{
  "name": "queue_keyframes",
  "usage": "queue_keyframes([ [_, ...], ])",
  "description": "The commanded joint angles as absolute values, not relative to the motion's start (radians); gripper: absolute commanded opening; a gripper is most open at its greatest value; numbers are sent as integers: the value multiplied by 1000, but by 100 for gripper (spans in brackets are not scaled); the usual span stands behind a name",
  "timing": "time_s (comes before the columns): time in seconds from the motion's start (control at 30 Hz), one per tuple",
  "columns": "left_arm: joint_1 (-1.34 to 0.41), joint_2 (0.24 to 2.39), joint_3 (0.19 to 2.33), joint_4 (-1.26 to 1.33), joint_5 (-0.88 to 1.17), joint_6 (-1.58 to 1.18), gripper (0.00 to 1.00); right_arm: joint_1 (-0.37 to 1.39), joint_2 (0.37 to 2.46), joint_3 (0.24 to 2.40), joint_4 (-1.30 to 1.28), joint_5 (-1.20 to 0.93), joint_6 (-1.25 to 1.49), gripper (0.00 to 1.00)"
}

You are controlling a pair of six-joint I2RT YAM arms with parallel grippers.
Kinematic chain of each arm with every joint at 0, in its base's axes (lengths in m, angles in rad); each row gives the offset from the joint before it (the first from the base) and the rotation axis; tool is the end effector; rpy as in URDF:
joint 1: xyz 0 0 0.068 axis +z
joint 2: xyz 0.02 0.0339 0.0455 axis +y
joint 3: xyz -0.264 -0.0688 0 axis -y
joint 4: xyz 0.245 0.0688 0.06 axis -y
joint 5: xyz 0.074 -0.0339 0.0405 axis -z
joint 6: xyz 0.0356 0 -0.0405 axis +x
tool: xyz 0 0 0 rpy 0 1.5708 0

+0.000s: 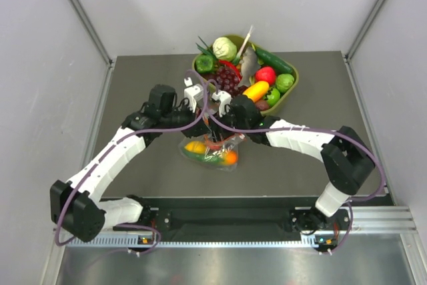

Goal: Open the zip-top bag and remove the fake food

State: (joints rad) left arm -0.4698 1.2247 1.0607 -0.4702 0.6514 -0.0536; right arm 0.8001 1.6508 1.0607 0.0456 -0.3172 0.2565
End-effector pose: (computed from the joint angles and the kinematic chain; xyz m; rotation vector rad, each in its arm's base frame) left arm 0.2260 -0.1389 0.3204 0.8227 2.0762 -1.0062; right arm 0.2500 0.2734 0.2343 -0.7920 2.0933 0.9411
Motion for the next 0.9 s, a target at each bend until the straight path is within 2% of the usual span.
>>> queue_keyframes([
  [0.0,-476,1146,1011,-420,551,-90,0,819,1661,1055,141,-327,242,60],
  [0.13,-476,1100,959,-407,499,-130,0,844,1680,1071,97,-249,204,68],
  [0.4,-476,1078,925,-405,499,-117,0,893,1719,1086,49,-118,152,74],
  [0.63,-476,1083,922,-420,511,-97,0,949,1750,1101,9,49,124,75],
  [0.87,-476,1066,905,-410,518,-89,0,960,1793,1112,11,124,140,76],
])
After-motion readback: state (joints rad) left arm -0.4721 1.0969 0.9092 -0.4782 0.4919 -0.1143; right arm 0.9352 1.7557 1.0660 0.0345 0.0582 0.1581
